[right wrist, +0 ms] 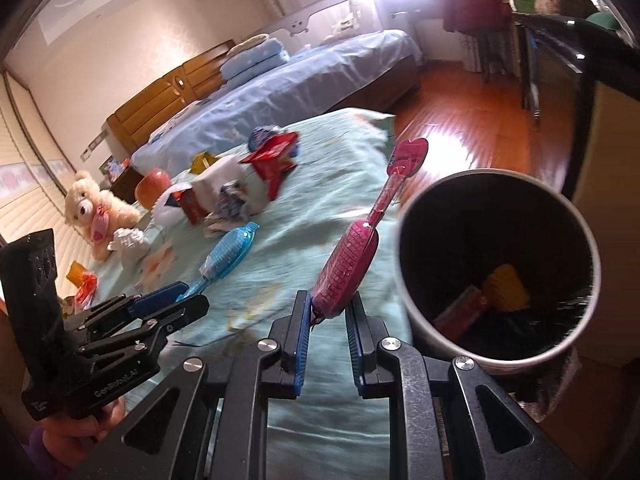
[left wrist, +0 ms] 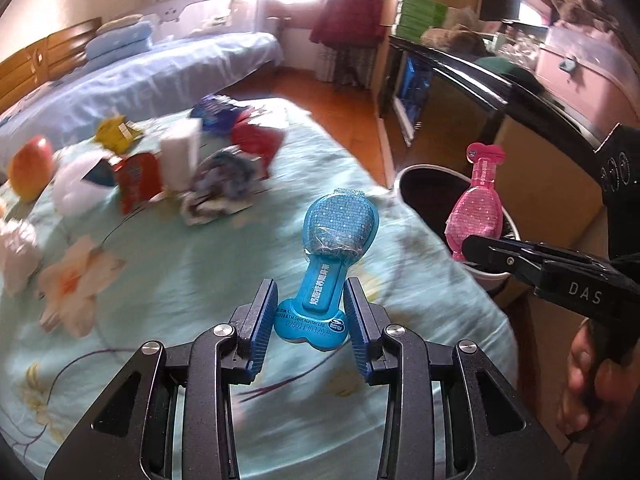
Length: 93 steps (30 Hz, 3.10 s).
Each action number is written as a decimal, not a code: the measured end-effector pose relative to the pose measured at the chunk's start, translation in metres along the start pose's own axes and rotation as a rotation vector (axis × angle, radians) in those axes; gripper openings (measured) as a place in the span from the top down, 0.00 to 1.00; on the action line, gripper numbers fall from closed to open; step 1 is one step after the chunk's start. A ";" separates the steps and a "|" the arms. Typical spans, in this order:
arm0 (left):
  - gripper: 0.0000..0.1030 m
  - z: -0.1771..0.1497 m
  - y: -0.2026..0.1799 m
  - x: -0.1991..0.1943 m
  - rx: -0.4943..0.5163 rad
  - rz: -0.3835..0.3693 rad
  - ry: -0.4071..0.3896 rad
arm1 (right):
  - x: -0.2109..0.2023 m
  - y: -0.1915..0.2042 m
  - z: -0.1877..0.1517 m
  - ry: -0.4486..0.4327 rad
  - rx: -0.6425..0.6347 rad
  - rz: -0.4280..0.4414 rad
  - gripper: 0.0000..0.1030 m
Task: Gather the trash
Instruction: 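Carry both brushes over the bin and open both tools to drop them, then move both tools back over the table toward the crumpled tissues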
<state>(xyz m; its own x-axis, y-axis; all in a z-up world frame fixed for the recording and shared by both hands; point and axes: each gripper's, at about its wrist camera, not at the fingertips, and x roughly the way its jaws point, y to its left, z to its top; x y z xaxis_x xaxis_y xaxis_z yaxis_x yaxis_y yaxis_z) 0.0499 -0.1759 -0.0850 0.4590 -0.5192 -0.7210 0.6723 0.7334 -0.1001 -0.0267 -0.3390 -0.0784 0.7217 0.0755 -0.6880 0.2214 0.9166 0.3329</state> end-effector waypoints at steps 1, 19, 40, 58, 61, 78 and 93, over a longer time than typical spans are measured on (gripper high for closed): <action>0.68 0.003 -0.007 0.002 0.013 -0.005 -0.002 | -0.002 -0.006 0.000 -0.004 0.009 -0.005 0.83; 0.68 0.029 -0.079 0.034 0.153 -0.037 0.014 | -0.011 -0.082 0.003 -0.015 0.124 -0.064 0.83; 0.68 0.052 -0.118 0.076 0.212 -0.041 0.065 | 0.001 -0.114 0.011 0.008 0.157 -0.073 0.83; 0.65 0.059 -0.124 0.092 0.208 -0.064 0.101 | 0.010 -0.122 0.018 0.025 0.182 -0.079 0.73; 0.57 0.057 -0.118 0.084 0.187 -0.078 0.089 | 0.004 -0.121 0.017 0.009 0.192 -0.079 0.64; 0.27 0.001 -0.012 0.006 -0.045 0.059 -0.015 | -0.014 -0.035 0.017 -0.114 0.106 0.037 0.20; 0.27 -0.035 0.093 -0.037 -0.214 0.235 -0.054 | 0.034 0.061 0.009 -0.040 -0.023 0.110 0.14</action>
<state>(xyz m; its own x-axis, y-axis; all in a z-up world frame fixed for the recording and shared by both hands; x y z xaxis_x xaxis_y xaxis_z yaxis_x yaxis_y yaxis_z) 0.0751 -0.0728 -0.0920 0.6215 -0.3430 -0.7044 0.4096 0.9087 -0.0811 0.0172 -0.2845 -0.0759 0.7668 0.1607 -0.6215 0.1249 0.9123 0.3901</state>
